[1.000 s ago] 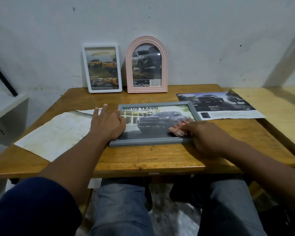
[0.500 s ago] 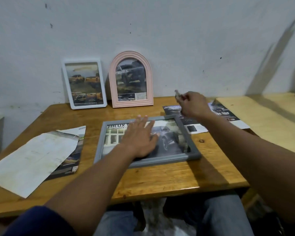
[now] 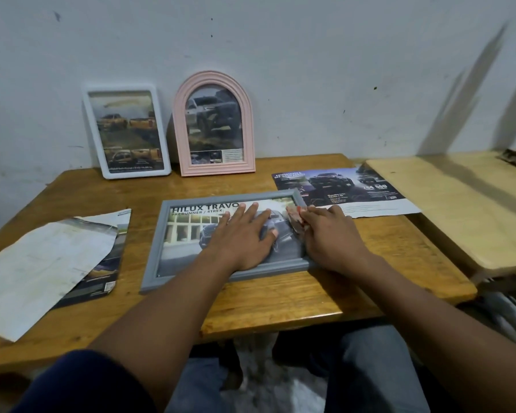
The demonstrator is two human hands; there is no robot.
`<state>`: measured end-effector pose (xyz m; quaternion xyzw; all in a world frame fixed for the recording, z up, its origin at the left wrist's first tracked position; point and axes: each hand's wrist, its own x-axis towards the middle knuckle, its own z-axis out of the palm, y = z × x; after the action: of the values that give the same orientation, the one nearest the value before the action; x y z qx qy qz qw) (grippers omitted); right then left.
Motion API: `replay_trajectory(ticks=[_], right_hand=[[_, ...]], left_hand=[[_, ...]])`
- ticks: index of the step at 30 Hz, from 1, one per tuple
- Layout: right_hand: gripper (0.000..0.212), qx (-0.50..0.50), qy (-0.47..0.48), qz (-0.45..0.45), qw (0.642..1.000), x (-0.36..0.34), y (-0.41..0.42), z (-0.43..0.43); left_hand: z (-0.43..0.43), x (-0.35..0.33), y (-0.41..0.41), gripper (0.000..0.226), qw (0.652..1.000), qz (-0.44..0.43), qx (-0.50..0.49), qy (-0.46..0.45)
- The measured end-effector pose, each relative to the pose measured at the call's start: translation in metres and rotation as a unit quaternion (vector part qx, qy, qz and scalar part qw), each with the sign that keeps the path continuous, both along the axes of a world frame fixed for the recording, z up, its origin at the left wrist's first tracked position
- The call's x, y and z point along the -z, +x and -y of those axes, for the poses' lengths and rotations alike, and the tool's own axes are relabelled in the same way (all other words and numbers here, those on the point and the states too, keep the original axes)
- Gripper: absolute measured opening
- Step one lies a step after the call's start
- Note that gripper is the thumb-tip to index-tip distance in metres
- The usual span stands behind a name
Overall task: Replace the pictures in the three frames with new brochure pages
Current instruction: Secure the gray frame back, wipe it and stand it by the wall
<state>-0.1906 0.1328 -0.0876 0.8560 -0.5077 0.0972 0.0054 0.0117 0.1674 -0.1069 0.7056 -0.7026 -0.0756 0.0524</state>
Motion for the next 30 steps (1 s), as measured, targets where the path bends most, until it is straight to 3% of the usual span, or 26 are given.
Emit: replay_trajectory(ticks=[6,9,12,14,17,21,25,30], right_hand=[[0.036,-0.009,0.020,0.024,0.999,-0.009,-0.028,-0.042],[0.028,-0.034,0.080,0.007,0.996,-0.035,-0.040,-0.051],[0.021,-0.038,0.172,0.033,0.984,-0.074,-0.045,-0.038],[0.024,-0.027,0.158,0.093,0.983,-0.091,-0.035,-0.020],[0.017,-0.045,0.113,0.155,0.980,-0.102,0.023,0.006],[0.018,-0.152,0.032,0.163,0.974,-0.096,0.137,0.031],[0.022,-0.249,-0.003,0.091,0.964,-0.060,0.221,0.038],[0.047,-0.326,0.044,0.048,0.943,-0.015,0.234,0.033]], left_hand=[[-0.001,-0.003,-0.001,0.068,1.000,-0.008,-0.001,-0.003],[-0.003,-0.007,-0.002,0.068,1.000,-0.016,-0.003,-0.008],[-0.007,-0.014,0.001,0.066,0.990,-0.128,-0.017,-0.056],[-0.014,-0.022,0.012,0.064,0.972,-0.197,-0.059,-0.110],[-0.030,-0.033,0.048,0.062,0.970,-0.130,-0.134,-0.153],[-0.061,-0.036,0.098,0.054,0.950,-0.081,-0.272,-0.129],[-0.077,-0.027,0.110,0.038,0.948,-0.043,-0.301,-0.095],[-0.074,-0.025,0.105,0.032,0.947,-0.013,-0.297,-0.125]])
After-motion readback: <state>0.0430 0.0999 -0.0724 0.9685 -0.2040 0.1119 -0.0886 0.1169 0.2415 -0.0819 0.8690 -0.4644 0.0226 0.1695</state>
